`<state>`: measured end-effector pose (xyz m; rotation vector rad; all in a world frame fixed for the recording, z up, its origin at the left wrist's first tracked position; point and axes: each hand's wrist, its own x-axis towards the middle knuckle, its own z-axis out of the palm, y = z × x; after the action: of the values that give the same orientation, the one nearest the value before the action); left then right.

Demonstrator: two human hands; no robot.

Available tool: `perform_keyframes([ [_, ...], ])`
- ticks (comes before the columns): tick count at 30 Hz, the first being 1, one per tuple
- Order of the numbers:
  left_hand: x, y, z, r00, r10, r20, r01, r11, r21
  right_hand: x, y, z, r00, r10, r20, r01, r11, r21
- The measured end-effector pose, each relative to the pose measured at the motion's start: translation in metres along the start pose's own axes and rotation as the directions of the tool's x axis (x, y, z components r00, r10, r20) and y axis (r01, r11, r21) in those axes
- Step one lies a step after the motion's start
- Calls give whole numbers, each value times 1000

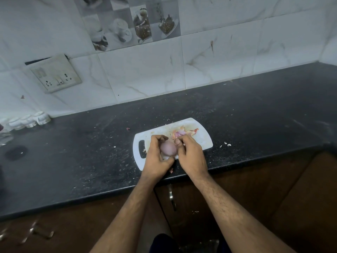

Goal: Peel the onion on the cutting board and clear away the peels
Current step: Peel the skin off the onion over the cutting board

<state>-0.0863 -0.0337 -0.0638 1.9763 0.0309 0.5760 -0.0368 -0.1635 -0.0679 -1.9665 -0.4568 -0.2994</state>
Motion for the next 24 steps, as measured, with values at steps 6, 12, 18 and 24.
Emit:
perform_keyframes([
  [6,1,-2,1,999,-37,3,37,999,13,-3,-2,-1,998,-47,32,49,995,-90],
  [12,-3,5,6,998,-54,-14,54,998,12,-10,-8,5,993,-109,54,122,901,-416],
  [18,-2,2,2,997,-70,19,69,997,28,5,-6,2,995,99,29,-87,957,-278],
  [24,-1,3,-2,991,-135,0,135,990,-39,4,1,2,996,81,25,-77,989,-122],
])
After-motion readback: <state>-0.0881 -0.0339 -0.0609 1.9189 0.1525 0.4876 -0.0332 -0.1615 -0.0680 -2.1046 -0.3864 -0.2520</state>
